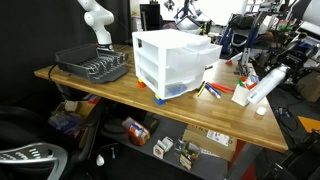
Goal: Place the white spray can inside the open drawer
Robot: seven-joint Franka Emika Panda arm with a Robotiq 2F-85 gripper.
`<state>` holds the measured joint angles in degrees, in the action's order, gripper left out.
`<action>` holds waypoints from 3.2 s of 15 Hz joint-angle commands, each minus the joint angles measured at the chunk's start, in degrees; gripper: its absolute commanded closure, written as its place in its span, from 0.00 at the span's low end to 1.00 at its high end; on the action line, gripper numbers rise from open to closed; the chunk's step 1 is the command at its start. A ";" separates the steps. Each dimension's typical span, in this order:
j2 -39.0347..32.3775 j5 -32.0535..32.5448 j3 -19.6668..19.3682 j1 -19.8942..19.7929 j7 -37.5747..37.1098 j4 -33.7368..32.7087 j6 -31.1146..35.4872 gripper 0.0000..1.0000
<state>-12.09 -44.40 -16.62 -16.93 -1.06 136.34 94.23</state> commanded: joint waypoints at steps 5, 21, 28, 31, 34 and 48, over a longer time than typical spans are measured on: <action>13.87 3.16 -1.03 -0.61 13.00 -0.19 -11.36 0.73; 1.45 6.07 8.03 8.70 34.29 -30.38 -28.88 0.73; -10.42 10.77 13.47 8.99 35.64 -48.25 -34.39 0.73; -14.05 12.94 15.81 9.22 35.52 -53.89 -36.34 0.73; -17.14 14.46 17.69 9.29 35.31 -58.35 -37.63 0.73; -28.15 16.54 21.48 9.54 32.87 -70.18 -36.77 0.73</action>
<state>-37.89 -29.25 3.87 -7.08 32.99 69.82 59.27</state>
